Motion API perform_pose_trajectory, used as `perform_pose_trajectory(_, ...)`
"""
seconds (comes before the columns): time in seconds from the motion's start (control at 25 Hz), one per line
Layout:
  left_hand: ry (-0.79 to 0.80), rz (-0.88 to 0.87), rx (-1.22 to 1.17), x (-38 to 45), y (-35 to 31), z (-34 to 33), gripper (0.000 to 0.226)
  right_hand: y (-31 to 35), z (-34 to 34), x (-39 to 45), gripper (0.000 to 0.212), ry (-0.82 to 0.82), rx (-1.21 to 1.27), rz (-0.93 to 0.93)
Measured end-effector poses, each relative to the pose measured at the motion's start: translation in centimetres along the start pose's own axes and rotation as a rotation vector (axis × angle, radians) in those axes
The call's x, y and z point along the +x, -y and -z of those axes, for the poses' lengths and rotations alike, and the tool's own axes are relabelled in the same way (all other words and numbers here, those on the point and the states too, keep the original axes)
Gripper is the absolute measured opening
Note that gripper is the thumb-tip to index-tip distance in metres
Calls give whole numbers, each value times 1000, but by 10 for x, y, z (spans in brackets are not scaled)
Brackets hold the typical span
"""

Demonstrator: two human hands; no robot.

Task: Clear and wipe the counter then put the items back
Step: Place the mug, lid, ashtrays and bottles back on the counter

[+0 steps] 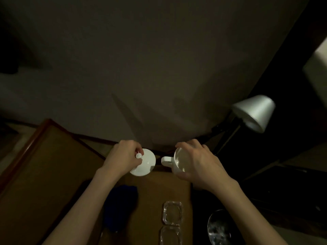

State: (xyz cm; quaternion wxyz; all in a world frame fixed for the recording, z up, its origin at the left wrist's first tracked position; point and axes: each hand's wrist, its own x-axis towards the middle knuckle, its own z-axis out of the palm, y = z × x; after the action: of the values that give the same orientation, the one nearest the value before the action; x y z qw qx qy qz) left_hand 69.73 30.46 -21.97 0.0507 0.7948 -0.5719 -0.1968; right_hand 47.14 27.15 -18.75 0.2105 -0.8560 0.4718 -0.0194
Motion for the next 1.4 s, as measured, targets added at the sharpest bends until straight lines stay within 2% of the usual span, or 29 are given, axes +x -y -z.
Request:
perform_pose_trajectory(0.24,-42,-196,32,-23,-69,90,26,7,103,-52,72,-68,-67,-12)
perform_pose_trajectory(0.52,-67,-391,30,-50,-180,138,22,-32,188,-114,78,-194,-40,3)
perform_pose_trajectory(0.76,-126,-441,25,-71,-287,132,20,-116,245,-171,79,-252,-55,40)
perform_pose_trajectory(1.04,-212,-434,-82,-97,-424,104,18,-237,313,-229,74,-228,-85,68)
perform_pose_trajectory(1.4,-192,-612,-49,-66,-568,78,20,-357,366,-245,75,-341,-51,-57)
